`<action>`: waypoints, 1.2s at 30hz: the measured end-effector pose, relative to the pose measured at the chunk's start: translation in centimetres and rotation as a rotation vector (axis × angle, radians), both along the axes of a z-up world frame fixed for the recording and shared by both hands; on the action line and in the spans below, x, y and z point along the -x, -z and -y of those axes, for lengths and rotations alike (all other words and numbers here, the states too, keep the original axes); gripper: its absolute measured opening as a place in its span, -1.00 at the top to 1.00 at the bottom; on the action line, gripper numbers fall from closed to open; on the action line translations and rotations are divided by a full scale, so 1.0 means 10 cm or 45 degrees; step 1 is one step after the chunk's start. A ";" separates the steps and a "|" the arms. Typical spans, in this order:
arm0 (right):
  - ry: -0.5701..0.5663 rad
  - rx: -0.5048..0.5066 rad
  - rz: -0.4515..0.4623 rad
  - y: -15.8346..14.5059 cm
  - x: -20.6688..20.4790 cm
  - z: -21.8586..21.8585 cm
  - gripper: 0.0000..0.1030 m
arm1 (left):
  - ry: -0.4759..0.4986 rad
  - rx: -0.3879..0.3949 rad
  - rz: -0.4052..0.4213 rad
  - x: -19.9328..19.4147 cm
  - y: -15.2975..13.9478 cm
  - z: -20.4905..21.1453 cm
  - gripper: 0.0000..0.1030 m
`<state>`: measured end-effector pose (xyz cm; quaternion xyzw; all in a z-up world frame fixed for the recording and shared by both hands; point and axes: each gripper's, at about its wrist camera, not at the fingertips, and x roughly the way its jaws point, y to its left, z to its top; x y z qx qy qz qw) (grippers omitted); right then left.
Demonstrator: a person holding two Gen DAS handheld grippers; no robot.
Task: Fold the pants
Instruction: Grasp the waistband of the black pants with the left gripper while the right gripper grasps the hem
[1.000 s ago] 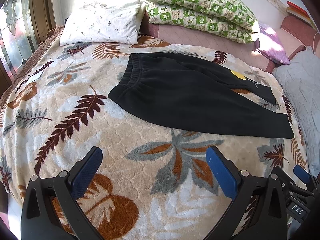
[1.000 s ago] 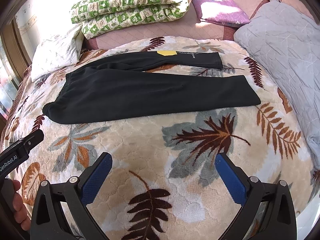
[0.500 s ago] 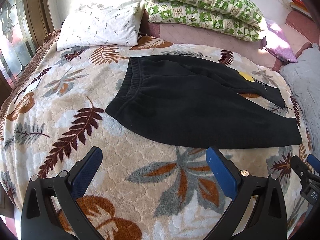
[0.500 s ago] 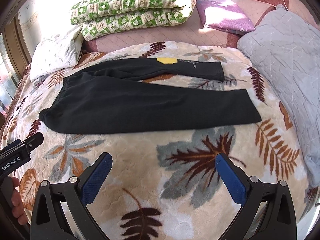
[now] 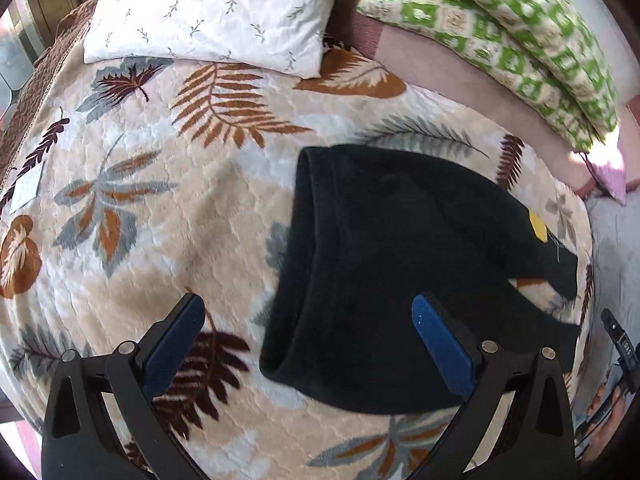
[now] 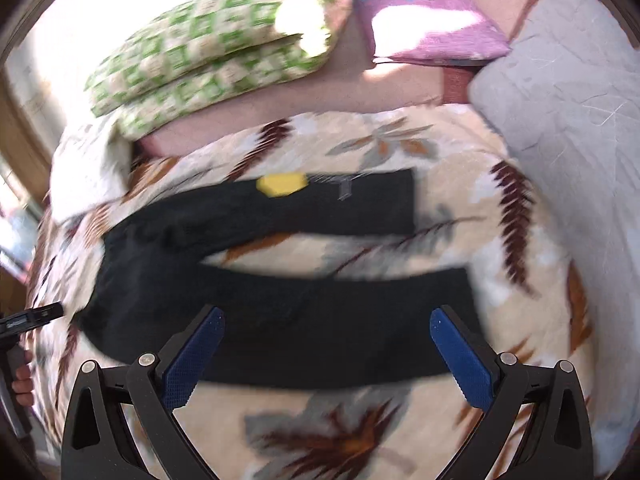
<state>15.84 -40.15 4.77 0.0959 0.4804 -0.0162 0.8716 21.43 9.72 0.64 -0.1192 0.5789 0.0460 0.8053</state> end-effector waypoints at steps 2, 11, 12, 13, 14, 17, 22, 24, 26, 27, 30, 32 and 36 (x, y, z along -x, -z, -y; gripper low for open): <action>0.017 0.007 -0.039 0.07 -0.28 0.20 -0.99 | -0.042 0.038 -0.051 -0.24 0.09 -0.11 -1.00; 0.034 -0.195 -0.229 0.72 -1.35 0.57 -0.90 | -0.095 0.178 -0.211 -0.97 0.46 -0.14 -1.00; 0.028 -0.194 -0.235 0.75 -1.39 0.57 -0.86 | -0.089 0.183 -0.222 -1.03 0.49 -0.11 -1.00; 0.022 -0.200 -0.240 0.78 -1.42 0.56 -0.76 | -0.088 0.183 -0.227 -1.07 0.51 -0.11 -1.00; 0.010 -0.223 -0.246 0.81 -1.46 0.56 -0.65 | -0.090 0.185 -0.231 -1.12 0.54 -0.10 -1.00; -0.003 -0.262 -0.268 0.87 -1.52 0.58 -0.54 | -0.071 0.166 -0.260 -1.25 0.64 -0.06 -1.00; -0.046 -0.270 -0.250 0.88 -1.57 0.58 -0.52 | -0.027 0.222 -0.260 -1.34 0.73 -0.02 -0.97; -0.054 -0.273 -0.252 0.89 -1.60 0.58 -0.46 | 0.003 0.220 -0.269 -1.38 0.76 0.03 -0.74; -0.064 -0.262 -0.253 0.89 -1.63 0.58 -0.38 | 0.024 0.216 -0.281 -1.43 0.81 0.08 -0.35; -0.057 -0.248 -0.243 0.89 -1.64 0.57 -0.33 | 0.028 0.198 -0.280 -1.44 0.81 0.10 -0.22; -0.098 -0.247 -0.243 0.90 -1.69 0.56 0.15 | 0.053 0.161 -0.269 -1.46 0.80 0.15 0.23; -0.132 -0.264 -0.263 0.92 -1.70 0.54 0.50 | 0.034 0.173 -0.253 -1.46 0.76 0.11 0.41; -0.167 -0.216 -0.250 0.90 -1.69 0.47 0.66 | 0.011 0.158 -0.208 -1.45 0.66 0.14 0.53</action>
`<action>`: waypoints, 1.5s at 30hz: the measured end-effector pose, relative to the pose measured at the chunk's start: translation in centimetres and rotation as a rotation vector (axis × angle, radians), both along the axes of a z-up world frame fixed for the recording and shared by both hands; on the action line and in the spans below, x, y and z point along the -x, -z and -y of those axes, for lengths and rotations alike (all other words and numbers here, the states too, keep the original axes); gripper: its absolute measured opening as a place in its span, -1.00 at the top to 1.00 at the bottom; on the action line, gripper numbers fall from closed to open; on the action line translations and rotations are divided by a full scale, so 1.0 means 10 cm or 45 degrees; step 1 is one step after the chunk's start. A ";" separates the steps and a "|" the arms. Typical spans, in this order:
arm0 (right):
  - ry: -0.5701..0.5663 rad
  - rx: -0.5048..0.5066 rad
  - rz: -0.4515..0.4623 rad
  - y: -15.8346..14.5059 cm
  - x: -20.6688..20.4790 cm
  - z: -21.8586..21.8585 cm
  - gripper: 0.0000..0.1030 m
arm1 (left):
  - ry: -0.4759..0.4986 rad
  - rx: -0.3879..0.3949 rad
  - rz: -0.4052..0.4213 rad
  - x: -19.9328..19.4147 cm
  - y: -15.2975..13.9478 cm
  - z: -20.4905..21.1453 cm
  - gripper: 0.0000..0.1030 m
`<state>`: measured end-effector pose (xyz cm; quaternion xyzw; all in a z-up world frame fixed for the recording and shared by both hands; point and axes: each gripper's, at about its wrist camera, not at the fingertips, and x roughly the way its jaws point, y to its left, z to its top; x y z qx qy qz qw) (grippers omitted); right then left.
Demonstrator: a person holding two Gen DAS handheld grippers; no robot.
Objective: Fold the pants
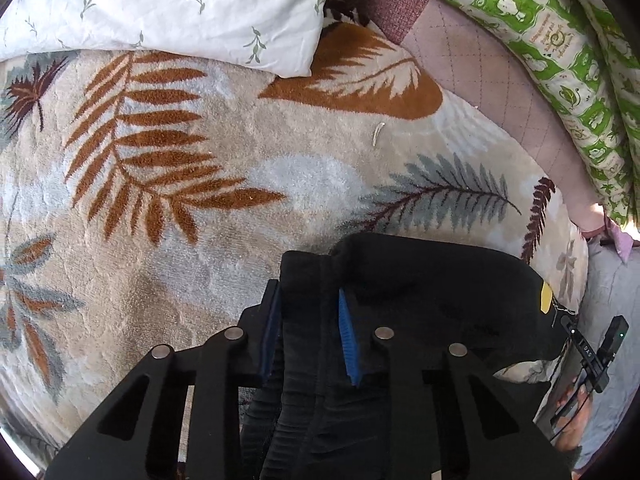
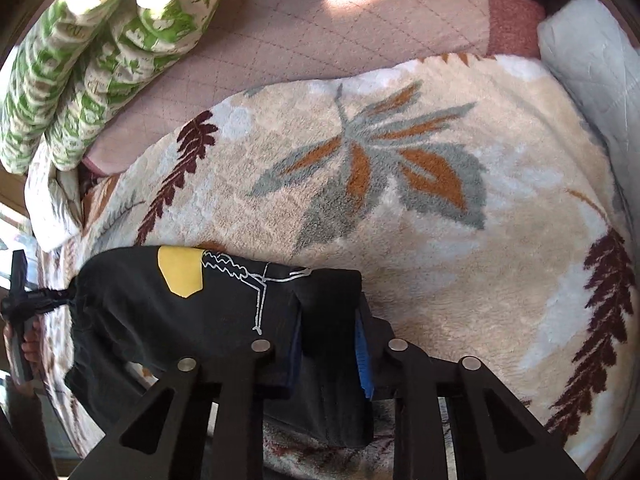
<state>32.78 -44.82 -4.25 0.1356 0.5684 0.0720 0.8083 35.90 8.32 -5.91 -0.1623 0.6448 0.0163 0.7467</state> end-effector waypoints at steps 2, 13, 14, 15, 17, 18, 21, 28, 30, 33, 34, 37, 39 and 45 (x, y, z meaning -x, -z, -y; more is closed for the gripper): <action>0.008 0.008 0.016 -0.03 0.02 -0.02 0.69 | 0.007 -0.034 0.036 0.03 -0.08 0.05 0.53; -0.041 0.128 0.186 -0.43 0.30 -0.11 0.71 | -0.008 -0.220 0.263 0.52 -0.60 0.08 0.54; -0.045 0.151 0.201 -0.47 0.33 -0.13 0.71 | -0.010 -0.230 0.283 0.58 -0.65 0.07 0.54; -0.049 0.164 0.214 -0.50 0.36 -0.15 0.71 | -0.014 -0.238 0.290 0.63 -0.68 0.05 0.54; -0.060 0.187 0.249 -0.58 0.44 -0.16 0.71 | -0.030 -0.249 0.318 0.71 -0.74 0.06 0.54; -0.065 0.197 0.271 -0.61 0.48 -0.19 0.71 | -0.040 -0.255 0.338 0.77 -0.77 0.06 0.54; -0.075 0.227 0.316 -0.69 0.60 -0.22 0.71 | -0.055 -0.280 0.400 0.97 -0.87 0.08 0.54; -0.094 0.270 0.428 -0.81 1.04 -0.24 0.71 | -0.073 -0.292 0.500 1.52 -0.98 0.12 0.54; -0.094 0.264 0.457 -0.81 1.21 -0.23 0.71 | -0.084 -0.272 0.515 1.69 -0.98 0.11 0.54; -0.105 0.263 0.471 -0.77 1.45 -0.22 0.71 | -0.091 -0.240 0.515 1.96 -0.92 0.08 0.54; -0.110 0.273 0.475 -0.75 1.53 -0.22 0.71 | -0.089 -0.231 0.507 2.03 -0.88 0.08 0.54; -0.133 0.287 0.475 -0.66 1.81 -0.23 0.71 | -0.089 -0.204 0.462 2.29 -0.67 0.03 0.54; -0.137 0.283 0.470 -0.62 1.97 -0.22 0.71 | -0.086 -0.185 0.397 2.44 -0.46 0.00 0.54; -0.142 0.334 0.448 -0.50 2.35 -0.24 0.56 | -0.101 -0.084 0.229 2.75 -0.04 -0.08 0.54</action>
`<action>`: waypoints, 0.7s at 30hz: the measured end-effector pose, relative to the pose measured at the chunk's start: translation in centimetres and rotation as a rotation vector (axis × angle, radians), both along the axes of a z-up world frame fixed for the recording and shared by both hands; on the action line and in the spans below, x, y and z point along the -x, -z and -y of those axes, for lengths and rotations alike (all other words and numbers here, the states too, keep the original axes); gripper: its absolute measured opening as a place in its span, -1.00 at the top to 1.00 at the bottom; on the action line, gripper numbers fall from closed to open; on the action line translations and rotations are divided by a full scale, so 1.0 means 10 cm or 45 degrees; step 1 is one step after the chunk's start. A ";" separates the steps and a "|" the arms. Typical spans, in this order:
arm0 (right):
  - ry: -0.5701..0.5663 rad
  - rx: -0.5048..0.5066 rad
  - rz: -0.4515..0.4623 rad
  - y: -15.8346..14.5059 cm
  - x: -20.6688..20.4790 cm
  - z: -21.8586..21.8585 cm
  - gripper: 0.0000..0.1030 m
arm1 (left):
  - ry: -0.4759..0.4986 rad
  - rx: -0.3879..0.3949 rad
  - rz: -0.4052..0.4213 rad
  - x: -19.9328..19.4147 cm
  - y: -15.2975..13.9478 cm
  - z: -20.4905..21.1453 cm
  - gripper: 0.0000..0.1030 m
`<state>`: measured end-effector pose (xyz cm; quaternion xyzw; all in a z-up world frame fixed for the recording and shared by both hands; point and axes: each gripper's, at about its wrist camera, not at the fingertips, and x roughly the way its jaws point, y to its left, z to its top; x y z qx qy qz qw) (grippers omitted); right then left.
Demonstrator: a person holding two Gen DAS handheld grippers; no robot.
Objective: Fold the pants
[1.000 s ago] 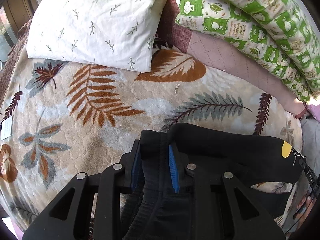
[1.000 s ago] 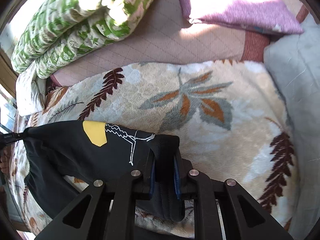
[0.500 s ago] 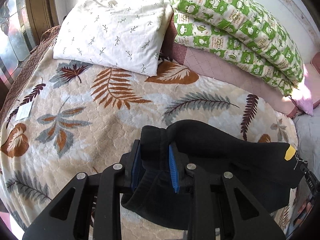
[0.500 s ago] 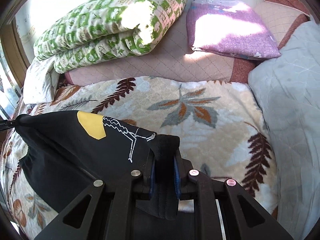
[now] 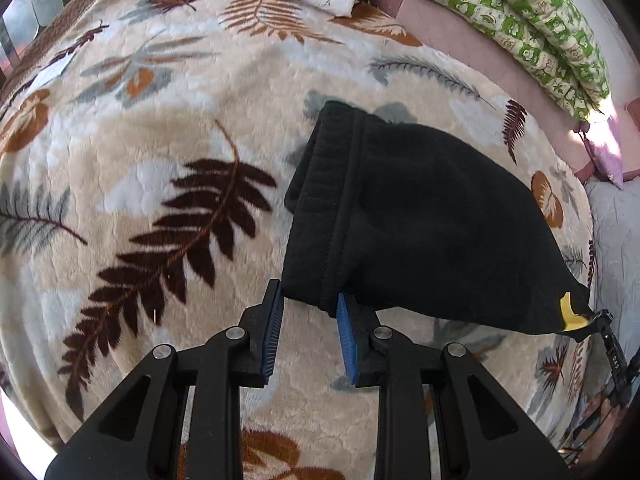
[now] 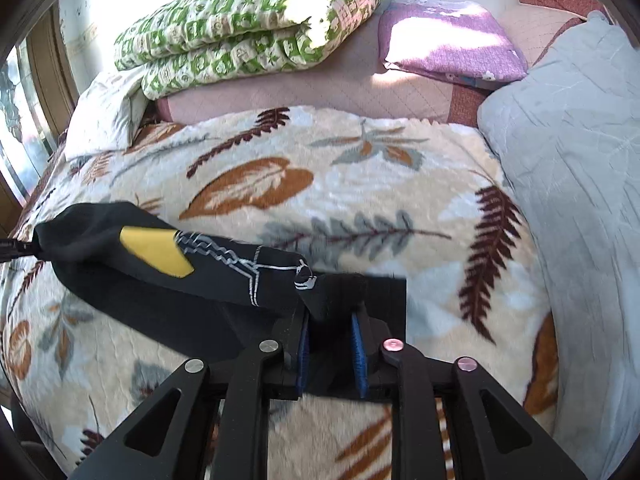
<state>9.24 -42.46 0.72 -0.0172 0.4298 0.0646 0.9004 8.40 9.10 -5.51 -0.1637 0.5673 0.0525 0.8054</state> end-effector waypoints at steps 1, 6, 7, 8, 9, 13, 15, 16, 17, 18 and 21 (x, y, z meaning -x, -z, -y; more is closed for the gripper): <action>0.014 -0.004 0.002 -0.01 0.05 0.01 0.51 | 0.004 0.005 -0.003 0.03 -0.01 0.00 0.54; 0.101 -0.015 -0.036 -0.07 0.35 0.14 0.37 | 0.080 -0.023 -0.001 0.25 -0.21 -0.05 0.54; 0.122 -0.030 -0.040 -0.10 0.41 0.17 0.34 | 0.087 -0.022 0.011 0.28 -0.26 -0.10 0.54; 0.150 -0.063 -0.048 -0.14 0.49 0.23 0.32 | 0.088 -0.027 0.028 0.32 -0.33 -0.14 0.54; 0.173 -0.086 -0.052 -0.17 0.54 0.27 0.32 | 0.086 -0.027 0.046 0.33 -0.38 -0.19 0.54; 0.270 -0.295 -0.060 -0.33 0.71 0.48 0.17 | 0.063 0.014 0.077 0.21 -0.57 -0.30 0.50; 0.334 -0.468 -0.083 -0.38 0.72 0.59 -0.06 | 0.071 0.044 0.062 0.07 -0.57 -0.28 0.44; 0.370 -0.535 -0.094 -0.38 0.71 0.63 -0.16 | 0.066 0.048 0.050 0.01 -0.55 -0.27 0.43; 0.421 -0.658 -0.121 -0.35 0.68 0.68 -0.20 | 0.065 0.052 0.031 -0.07 -0.53 -0.25 0.43; 0.455 -0.750 -0.141 -0.32 0.66 0.71 -0.20 | 0.068 0.053 0.014 -0.13 -0.49 -0.23 0.43; 0.557 -1.029 -0.258 -0.13 0.54 0.72 -0.20 | 0.059 0.077 -0.046 -0.33 -0.38 -0.21 0.43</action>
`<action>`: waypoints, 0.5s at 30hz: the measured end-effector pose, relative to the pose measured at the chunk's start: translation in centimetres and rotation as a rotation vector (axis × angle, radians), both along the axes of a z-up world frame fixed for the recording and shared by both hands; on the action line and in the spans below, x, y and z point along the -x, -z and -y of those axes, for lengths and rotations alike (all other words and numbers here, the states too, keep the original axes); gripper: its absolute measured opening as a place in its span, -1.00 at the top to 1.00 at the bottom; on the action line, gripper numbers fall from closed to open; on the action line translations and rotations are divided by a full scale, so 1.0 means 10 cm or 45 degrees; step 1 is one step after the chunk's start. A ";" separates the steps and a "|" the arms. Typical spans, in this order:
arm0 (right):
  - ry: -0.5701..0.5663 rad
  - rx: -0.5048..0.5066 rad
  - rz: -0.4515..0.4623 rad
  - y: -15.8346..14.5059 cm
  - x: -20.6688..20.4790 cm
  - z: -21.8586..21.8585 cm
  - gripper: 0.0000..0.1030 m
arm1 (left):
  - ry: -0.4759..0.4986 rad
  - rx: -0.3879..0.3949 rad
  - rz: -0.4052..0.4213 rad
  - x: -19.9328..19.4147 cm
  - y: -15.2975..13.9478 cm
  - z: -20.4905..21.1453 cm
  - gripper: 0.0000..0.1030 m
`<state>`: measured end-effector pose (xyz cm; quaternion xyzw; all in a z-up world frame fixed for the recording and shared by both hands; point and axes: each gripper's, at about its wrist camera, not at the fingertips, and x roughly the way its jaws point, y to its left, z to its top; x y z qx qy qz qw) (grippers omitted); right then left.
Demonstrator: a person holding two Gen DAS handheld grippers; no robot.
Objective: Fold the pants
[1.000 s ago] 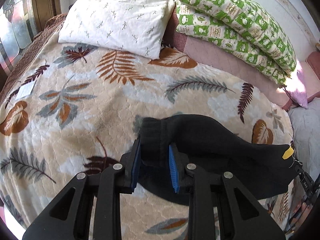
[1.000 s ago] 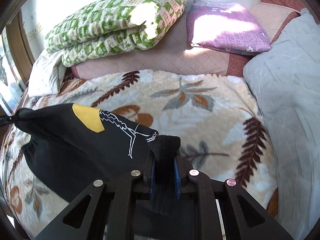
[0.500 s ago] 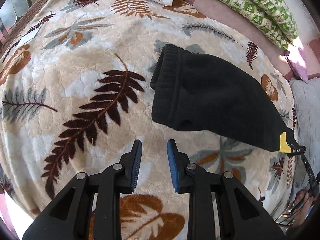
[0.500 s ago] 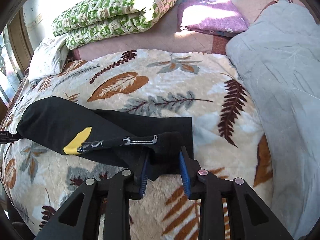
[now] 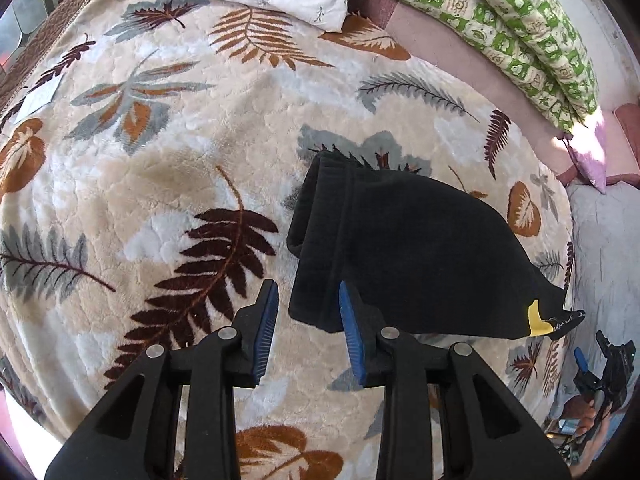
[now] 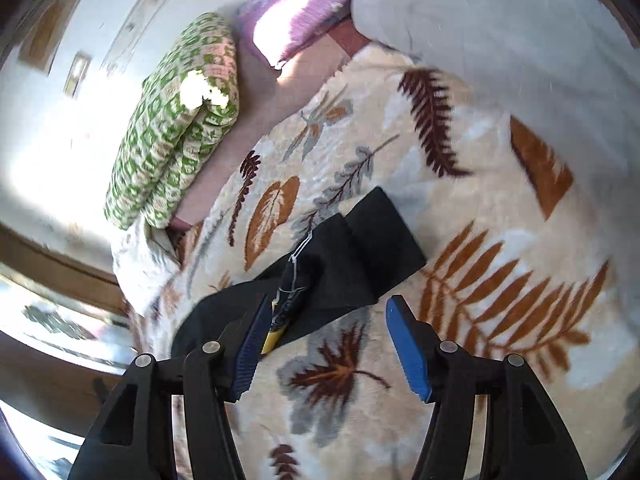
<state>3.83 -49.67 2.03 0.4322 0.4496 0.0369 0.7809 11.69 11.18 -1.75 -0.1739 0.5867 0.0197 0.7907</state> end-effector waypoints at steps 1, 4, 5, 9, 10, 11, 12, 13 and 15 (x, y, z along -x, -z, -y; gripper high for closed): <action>0.021 -0.085 -0.032 0.06 -0.06 -0.01 -0.20 | 0.003 0.012 -0.019 -0.05 0.04 0.00 0.43; 0.057 -0.213 -0.097 0.14 -0.22 -0.05 -0.30 | 0.012 0.013 -0.038 -0.18 0.10 0.00 0.43; 0.081 -0.255 -0.127 0.16 -0.29 -0.06 -0.33 | 0.021 0.008 -0.044 -0.23 0.12 0.01 0.43; 0.117 -0.276 -0.239 0.21 -0.50 -0.17 -0.46 | 0.050 0.043 -0.086 -0.40 0.19 0.03 0.43; 0.134 -0.267 -0.264 0.23 -0.54 -0.17 -0.46 | 0.054 0.056 -0.091 -0.44 0.21 0.03 0.43; 0.160 -0.235 -0.318 0.25 -0.60 -0.18 -0.47 | 0.059 0.056 -0.094 -0.46 0.21 0.04 0.43; 0.181 -0.210 -0.354 0.27 -0.64 -0.18 -0.47 | 0.064 0.049 -0.093 -0.48 0.22 0.05 0.39; 0.201 -0.187 -0.374 0.29 -0.67 -0.17 -0.47 | 0.076 0.053 -0.088 -0.51 0.22 0.07 0.36; 0.229 -0.074 -0.446 0.32 -0.75 -0.18 -0.46 | 0.081 0.062 -0.088 -0.53 0.24 0.07 0.31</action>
